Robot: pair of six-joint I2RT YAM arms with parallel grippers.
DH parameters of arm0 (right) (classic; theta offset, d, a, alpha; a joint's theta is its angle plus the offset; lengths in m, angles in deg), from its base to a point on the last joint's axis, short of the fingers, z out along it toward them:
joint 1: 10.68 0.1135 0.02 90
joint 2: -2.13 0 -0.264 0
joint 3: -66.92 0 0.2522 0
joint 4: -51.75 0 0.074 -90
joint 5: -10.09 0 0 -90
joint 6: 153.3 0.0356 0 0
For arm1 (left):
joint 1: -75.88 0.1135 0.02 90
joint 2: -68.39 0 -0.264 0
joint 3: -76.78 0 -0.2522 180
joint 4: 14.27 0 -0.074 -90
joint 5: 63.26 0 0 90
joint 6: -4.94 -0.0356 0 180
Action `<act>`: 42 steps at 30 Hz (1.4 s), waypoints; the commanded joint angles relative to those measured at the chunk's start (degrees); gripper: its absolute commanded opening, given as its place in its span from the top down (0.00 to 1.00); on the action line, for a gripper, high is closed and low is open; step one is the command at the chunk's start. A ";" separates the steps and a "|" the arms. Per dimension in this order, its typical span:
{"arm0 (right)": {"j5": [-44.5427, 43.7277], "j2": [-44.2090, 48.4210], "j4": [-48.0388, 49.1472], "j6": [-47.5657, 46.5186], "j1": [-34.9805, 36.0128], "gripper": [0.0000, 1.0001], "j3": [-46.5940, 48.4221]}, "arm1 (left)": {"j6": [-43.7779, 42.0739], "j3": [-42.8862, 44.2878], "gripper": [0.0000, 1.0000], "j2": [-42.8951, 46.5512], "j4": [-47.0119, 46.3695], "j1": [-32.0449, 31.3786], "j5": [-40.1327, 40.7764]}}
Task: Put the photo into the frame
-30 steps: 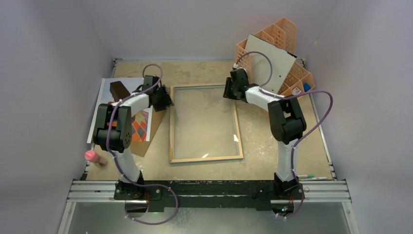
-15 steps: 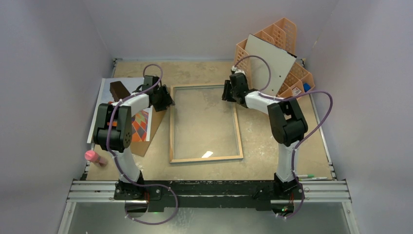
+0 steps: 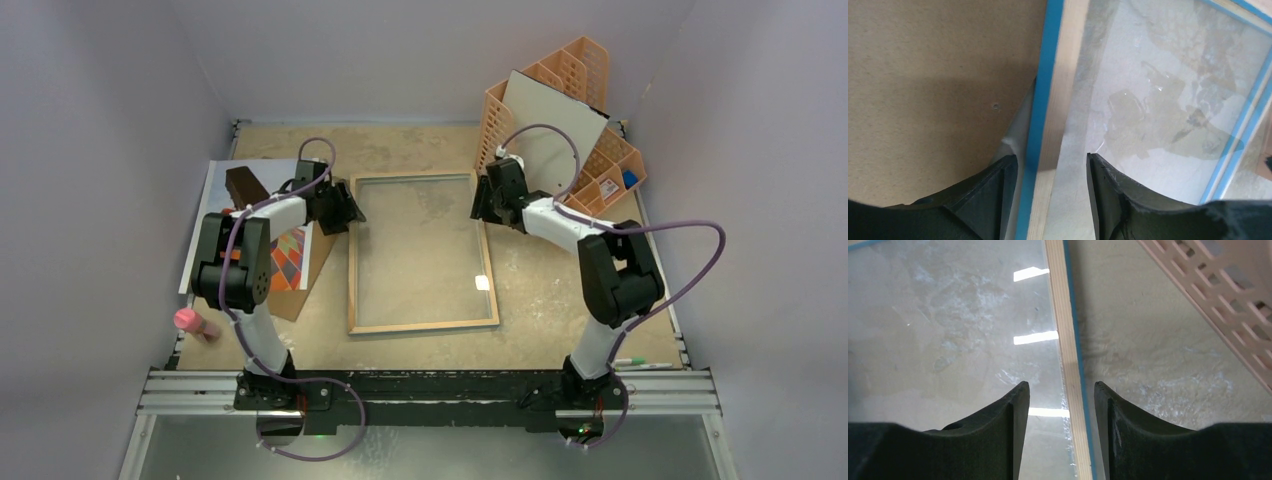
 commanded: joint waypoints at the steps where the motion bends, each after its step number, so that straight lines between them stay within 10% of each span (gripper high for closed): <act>1: 0.58 1.06 -2.30 1.80 -0.15 0.46 -3.44 | -0.47 -2.53 0.44 2.39 -3.17 0.07 -5.57; 18: 23.97 14.81 -1.71 -2.15 -0.15 0.39 -20.69 | 0.39 -11.26 0.46 10.67 -3.94 -4.15 -11.14; 31: 9.08 30.71 -22.60 5.81 -0.15 0.27 -22.30 | 3.31 -14.57 0.29 18.51 8.96 -4.38 5.40; 42: 32.35 38.38 -26.15 4.44 -0.15 0.44 -31.09 | 3.30 -18.38 0.30 18.50 8.19 -4.38 -5.80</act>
